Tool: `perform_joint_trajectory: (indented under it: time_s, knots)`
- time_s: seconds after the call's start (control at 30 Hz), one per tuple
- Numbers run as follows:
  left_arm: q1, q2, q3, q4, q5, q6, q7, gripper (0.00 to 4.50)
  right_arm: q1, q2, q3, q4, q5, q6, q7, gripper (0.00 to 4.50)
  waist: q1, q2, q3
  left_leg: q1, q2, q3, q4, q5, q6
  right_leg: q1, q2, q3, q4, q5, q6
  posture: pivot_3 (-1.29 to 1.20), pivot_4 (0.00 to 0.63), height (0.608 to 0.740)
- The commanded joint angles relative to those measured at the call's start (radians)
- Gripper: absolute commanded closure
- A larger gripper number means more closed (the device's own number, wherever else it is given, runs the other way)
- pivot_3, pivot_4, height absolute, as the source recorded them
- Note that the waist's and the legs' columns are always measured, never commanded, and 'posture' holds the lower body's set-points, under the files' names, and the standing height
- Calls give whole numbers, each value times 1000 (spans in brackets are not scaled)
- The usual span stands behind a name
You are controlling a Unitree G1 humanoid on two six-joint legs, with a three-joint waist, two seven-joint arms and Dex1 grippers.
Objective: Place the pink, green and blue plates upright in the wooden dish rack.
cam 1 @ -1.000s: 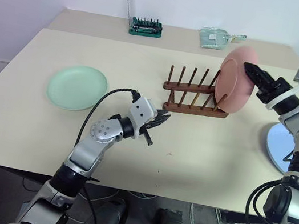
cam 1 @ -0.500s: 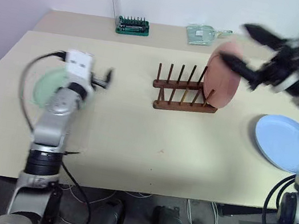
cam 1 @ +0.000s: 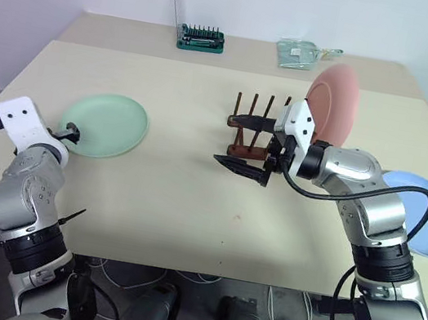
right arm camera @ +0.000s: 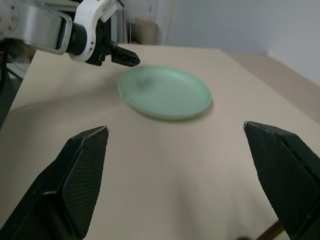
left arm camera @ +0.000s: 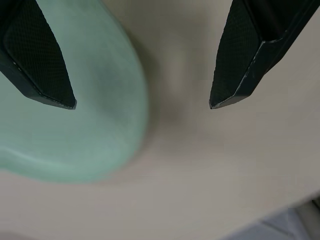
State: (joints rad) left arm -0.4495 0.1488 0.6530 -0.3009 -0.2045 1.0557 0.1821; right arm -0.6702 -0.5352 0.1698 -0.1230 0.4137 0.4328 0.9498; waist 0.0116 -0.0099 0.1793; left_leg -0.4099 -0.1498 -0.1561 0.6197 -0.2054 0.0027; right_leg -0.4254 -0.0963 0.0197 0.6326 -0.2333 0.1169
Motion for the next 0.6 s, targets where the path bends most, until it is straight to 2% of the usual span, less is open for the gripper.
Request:
perform_joint_trajectory:
  time_s: [0.03, 0.07, 0.17, 0.23, 0.37, 0.4, 0.5, 0.6]
  knots:
    - [-68, -69, 137, 39, -99, 13, 45, 123, 3, 11, 0, -32, -14, -21, 3, 55, 0, 0, 0, 0, 0, 0, 0, 0, 0, 0, 0, 0, 0, 0, 0, 0, 150, 740]
    - [-92, -94, 190, 67, -128, 3, 71, 123, 10, 11, 5, -38, -23, -25, 2, 55, 0, 0, 0, 0, 1, 0, 0, 0, 0, 0, 0, 0, 0, 0, 0, 0, 150, 740]
    - [-125, -134, 271, 108, -172, -36, 133, 964, 27, 8, 10, -47, -45, -31, -5, 55, 0, -1, 0, 0, 1, 0, 0, 0, 0, 0, 0, 0, 0, 0, 0, 0, 150, 740]
    - [-120, -129, 256, 123, -175, -52, 144, 1912, 36, 7, 10, -48, -61, -37, -10, 55, 0, -1, 0, 0, 1, 0, 0, 0, -1, 0, 0, 0, 0, 0, 0, 0, 150, 740]
    - [-123, -123, 217, 149, -195, -74, 147, 4110, 53, 8, 8, -53, -83, -44, -17, 55, 1, -1, 0, 0, 1, 1, 1, 0, -1, 0, 1, 0, 0, 0, 0, 0, 150, 740]
    - [-124, -117, 201, 154, -201, -78, 140, 4455, 56, 8, 9, -54, -87, -47, -18, 55, 2, -2, -1, 0, 1, 1, 1, 0, -1, 0, 1, 0, 0, 0, 0, 0, 150, 740]
    - [-132, -101, 147, 142, -225, -120, 103, 4455, 53, 12, 11, -49, -108, -67, -25, 55, 2, -2, -1, 0, 1, 1, 1, 0, -1, 1, 0, 0, 0, 0, 0, 0, 150, 740]
    - [-131, -74, 35, 91, -210, -215, 28, 4455, 23, 33, 11, -9, -137, -99, -44, 55, 1, -3, 0, 0, 1, 0, 2, 0, -1, 1, 1, 0, 0, 1, 0, 0, 150, 740]
